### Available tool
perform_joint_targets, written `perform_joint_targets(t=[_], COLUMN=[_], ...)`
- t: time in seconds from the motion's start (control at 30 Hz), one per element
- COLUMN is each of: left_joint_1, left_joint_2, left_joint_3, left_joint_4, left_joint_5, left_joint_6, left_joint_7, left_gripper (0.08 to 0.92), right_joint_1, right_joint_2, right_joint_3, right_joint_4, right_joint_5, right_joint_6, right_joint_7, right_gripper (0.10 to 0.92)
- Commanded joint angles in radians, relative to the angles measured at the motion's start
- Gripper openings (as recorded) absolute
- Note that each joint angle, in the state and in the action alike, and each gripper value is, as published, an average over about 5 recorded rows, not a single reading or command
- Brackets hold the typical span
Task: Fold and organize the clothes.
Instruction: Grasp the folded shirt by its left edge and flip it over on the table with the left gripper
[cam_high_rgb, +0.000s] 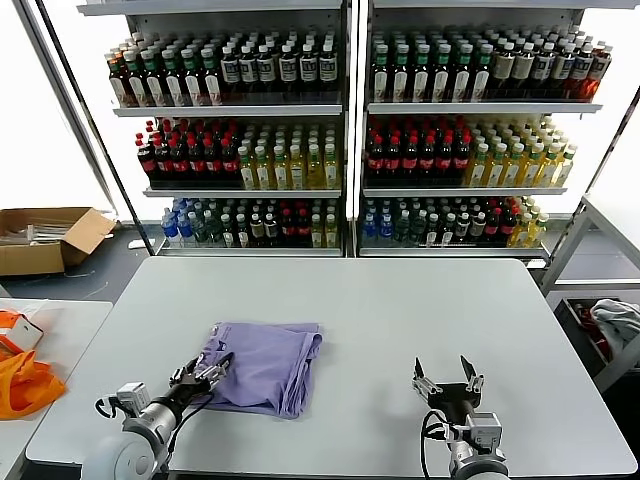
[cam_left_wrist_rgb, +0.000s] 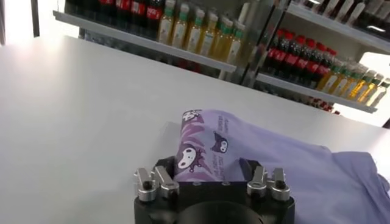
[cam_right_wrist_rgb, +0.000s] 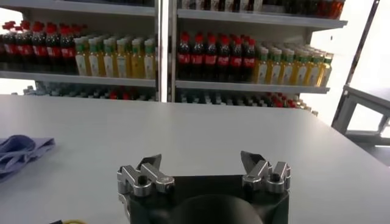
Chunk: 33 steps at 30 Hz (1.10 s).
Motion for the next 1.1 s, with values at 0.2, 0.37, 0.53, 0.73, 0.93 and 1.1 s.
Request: perform_joint_targets(t=[0.2,0.37,0.53,0.73,0.93,1.1], left_joint_1=[-0.001,-0.006,-0.005,-0.004,0.016,0.043], left_joint_2=[-0.003,-0.002,-0.002,0.012,0.146,0.312], left_joint_3=[0.003,0.005,-0.006,-0.078,-0.299,-0.498], left_joint_4=[-0.014,-0.018,-0.009,-0.006,0.017,0.082], left_joint_5=[-0.014,-0.008,-0.006,-0.022,-0.114,-0.162], left_joint_6=[0.010,0.009,0.001,-0.013,-0.002,0.009], left_joint_7=[-0.003,-0.006,-0.010,-0.006,-0.002,0.036], left_gripper=[0.485,0.347,0.199,0.092,0.091,0.091], right_joint_1=[-0.001,-0.009,-0.006,0.015,0.072,0.112], right_joint_2=[0.001,0.002,-0.002,-0.010,-0.026,-0.027], right_joint_3=[-0.003,-0.005,-0.002,-0.002,-0.017,-0.041], right_joint_4=[-0.002,0.000,0.003,-0.003,-0.051,-0.079], right_joint_5=[0.001,0.001,0.002,0.017,0.051,0.061], right_joint_6=[0.006,0.009,0.007,0.003,0.004,0.001], right_joint_7=[0.002,0.002,0.001,-0.001,-0.001,-0.003], right_gripper=[0.823,0.823,0.823,0.823,0.823,0.823])
